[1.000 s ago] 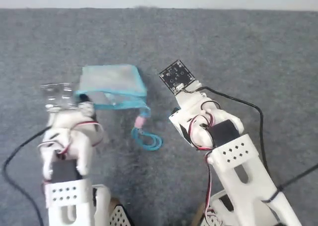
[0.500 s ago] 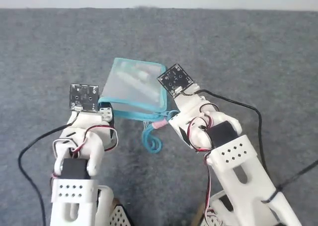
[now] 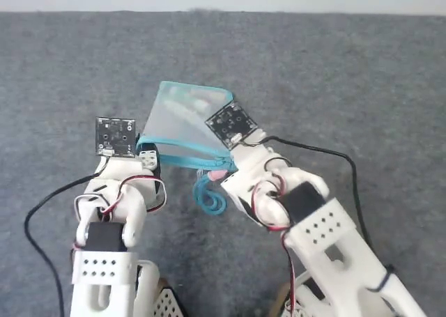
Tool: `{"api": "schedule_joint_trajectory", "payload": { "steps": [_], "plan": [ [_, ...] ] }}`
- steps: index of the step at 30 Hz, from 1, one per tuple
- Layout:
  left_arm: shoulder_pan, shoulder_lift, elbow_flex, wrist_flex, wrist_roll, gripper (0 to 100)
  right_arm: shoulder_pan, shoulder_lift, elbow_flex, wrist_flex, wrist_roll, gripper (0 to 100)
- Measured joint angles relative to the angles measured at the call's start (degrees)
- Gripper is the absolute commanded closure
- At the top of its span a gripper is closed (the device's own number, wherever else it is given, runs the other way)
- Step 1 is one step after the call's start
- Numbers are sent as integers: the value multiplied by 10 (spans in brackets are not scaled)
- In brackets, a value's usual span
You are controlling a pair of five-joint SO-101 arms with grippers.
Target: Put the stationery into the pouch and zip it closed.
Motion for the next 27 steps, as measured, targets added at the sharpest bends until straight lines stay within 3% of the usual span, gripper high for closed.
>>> {"api": "schedule_joint_trajectory", "payload": {
  "steps": [6, 9, 20, 27],
  "plan": [
    [0, 0, 0, -9, 0, 989, -57, -25, 67, -32, -10, 808],
    [0, 0, 0, -9, 0, 989, -77, -11, 82, -76, -67, 805],
    [0, 0, 0, -9, 0, 989, -47, 132, 82, -219, -260, 804],
    [0, 0, 0, -10, 0, 989, -9, 167, 82, -247, -286, 828]
  ]
}}
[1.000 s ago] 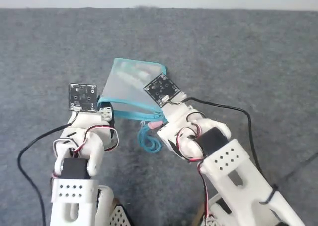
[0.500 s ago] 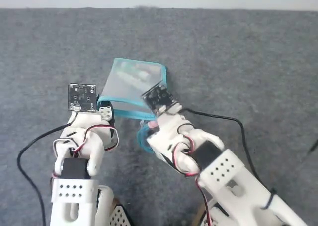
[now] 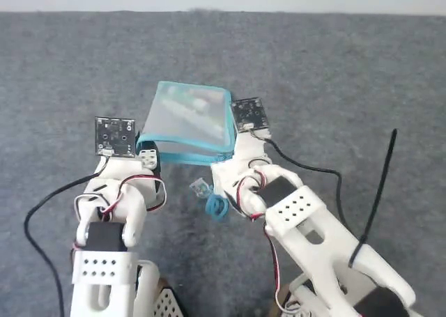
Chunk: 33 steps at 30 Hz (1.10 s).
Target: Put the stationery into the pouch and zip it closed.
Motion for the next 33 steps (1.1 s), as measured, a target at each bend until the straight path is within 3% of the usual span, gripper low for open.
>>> {"api": "schedule_joint_trajectory", "payload": {
  "steps": [4, 7, 10, 13, 18, 24, 28, 33],
  "plan": [
    [0, 0, 0, 0, 0, 989, 3, 5, 0, -2, 0, 998],
    [0, 0, 0, 0, 0, 989, 13, 5, 0, -4, 28, 985],
    [0, 0, 0, 0, 0, 989, 47, 1, 0, 16, 139, 991],
    [2, 0, 0, 0, 0, 989, 72, -40, -33, 84, 240, 991],
    [11, 0, 0, 0, 0, 990, 71, -153, -133, 228, 300, 991],
    [47, -1, 5, 0, -1, 991, -44, -218, -173, 302, 368, 992],
    [71, -1, 12, 0, -1, 991, -130, -218, -173, 308, 401, 992],
    [98, -3, 25, -5, -2, 991, -189, -218, -172, 309, 418, 992]
  ]
}}
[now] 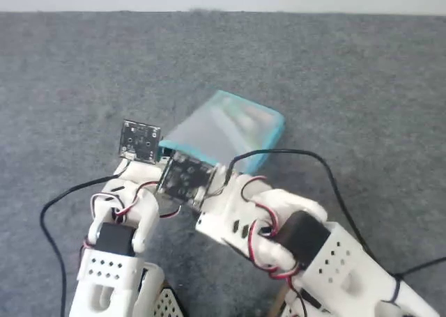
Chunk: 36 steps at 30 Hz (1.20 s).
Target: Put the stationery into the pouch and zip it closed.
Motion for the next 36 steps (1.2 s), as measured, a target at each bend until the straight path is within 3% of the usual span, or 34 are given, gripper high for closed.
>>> {"api": "schedule_joint_trajectory", "payload": {
  "steps": [6, 12, 15, 27, 32, 36],
  "plan": [
    [7, 68, -9, -41, 0, 991, -39, 13, -2, 1, 5, 969],
    [10, 156, -31, -65, 0, 991, -24, 52, -11, 47, 9, 713],
    [4, 163, -36, -65, 0, 991, -21, 45, -20, 91, 45, 645],
    [-21, 164, -65, -21, 0, 991, -21, -140, -22, 236, 103, 641],
    [-21, 164, -66, -21, 0, 991, -5, -159, 12, 233, 107, 641],
    [-33, 164, -74, -6, 0, 991, 70, -149, 103, 152, 144, 641]
  ]
}}
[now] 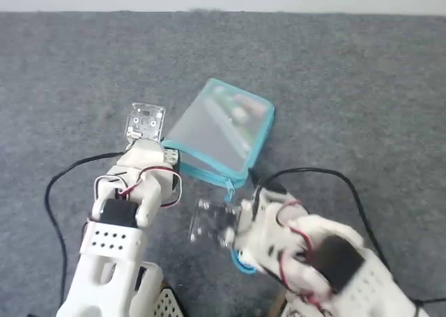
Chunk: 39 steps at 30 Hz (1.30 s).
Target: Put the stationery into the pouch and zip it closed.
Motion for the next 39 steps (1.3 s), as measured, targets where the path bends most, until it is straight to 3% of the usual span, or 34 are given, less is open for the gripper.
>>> {"api": "schedule_joint_trajectory", "payload": {
  "steps": [7, 14, 25, 39],
  "plan": [
    [-10, 0, -18, 25, 0, 991, 100, 1, 154, -164, 64, 638],
    [-10, 0, -18, 25, 0, 991, 99, 11, 158, -231, 69, 638],
    [-10, 1, -18, 25, 0, 991, 100, 200, 102, -293, 69, 644],
    [-11, 1, -18, 25, 0, 991, 104, 248, 53, -310, 57, 998]
  ]
}}
